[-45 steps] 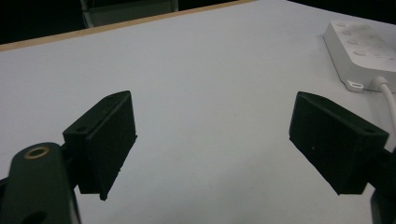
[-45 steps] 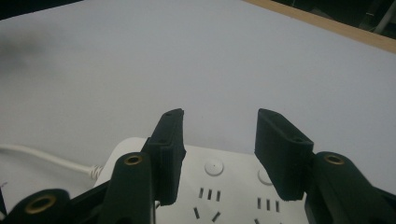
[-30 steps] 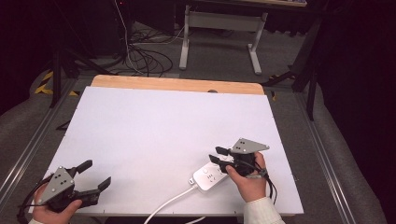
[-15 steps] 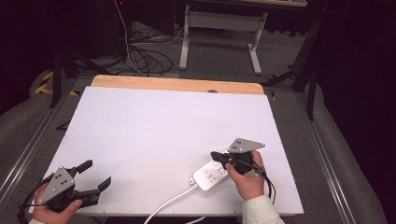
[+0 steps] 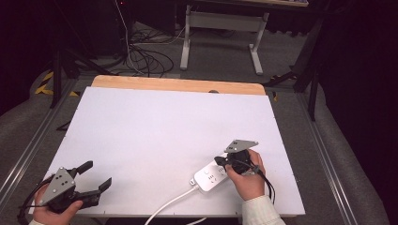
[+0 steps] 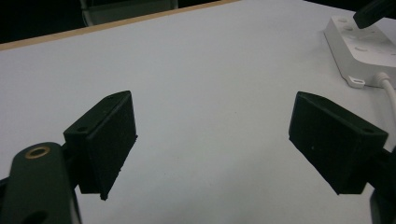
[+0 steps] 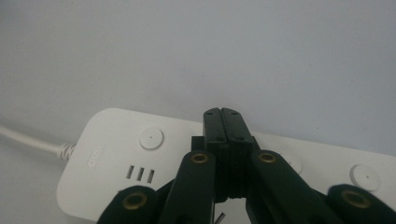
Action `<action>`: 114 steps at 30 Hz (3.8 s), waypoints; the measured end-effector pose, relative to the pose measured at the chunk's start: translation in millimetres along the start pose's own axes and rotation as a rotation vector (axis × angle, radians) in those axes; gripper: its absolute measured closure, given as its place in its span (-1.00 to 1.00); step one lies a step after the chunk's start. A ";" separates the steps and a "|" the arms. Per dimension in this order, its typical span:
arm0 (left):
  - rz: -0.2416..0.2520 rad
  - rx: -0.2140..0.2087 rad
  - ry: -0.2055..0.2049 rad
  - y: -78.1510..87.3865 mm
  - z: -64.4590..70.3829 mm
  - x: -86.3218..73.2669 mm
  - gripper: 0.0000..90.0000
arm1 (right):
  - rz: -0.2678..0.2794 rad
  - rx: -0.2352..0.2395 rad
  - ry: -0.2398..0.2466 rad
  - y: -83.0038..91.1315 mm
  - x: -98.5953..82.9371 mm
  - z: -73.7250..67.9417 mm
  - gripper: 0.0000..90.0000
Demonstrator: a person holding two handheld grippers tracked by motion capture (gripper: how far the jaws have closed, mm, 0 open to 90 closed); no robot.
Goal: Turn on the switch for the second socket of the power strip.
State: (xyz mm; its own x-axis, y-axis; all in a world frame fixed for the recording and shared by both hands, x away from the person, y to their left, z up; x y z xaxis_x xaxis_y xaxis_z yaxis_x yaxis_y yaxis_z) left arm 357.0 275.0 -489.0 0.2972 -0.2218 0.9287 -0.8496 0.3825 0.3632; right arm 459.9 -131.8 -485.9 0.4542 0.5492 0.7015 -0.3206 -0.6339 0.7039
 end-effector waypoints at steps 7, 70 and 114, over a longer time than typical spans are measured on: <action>-0.004 0.000 0.003 -0.1 0.0 -0.5 -0.66 | -0.033 -0.010 -0.010 -4.3 -2.6 0.2 1.00; -0.015 -0.001 -0.002 -0.5 1.6 -1.4 -0.65 | -0.098 -0.044 0.025 -13.0 -5.6 -3.0 1.00; -0.008 -0.027 0.009 -3.1 2.8 -1.2 -0.76 | 0.149 0.012 0.048 22.3 18.9 -23.2 0.29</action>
State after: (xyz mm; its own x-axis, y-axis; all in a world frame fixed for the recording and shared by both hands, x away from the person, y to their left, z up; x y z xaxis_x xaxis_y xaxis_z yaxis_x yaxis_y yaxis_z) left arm 358.1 271.5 -491.5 0.3083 -0.2167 0.9263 -0.8351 0.4047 0.3726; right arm 442.1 -123.0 -454.3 0.3620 0.4741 0.8026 -0.3709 -0.7166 0.5906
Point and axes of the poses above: each handheld gripper's, and its own axes: y roughly backward along the jaws, x roughly out of its top, z roughly to its right, the point moved 6 cm from there along -y, roughly forward along the jaws, and after that the axes turned 9 degrees about x, right-handed, at the moved point
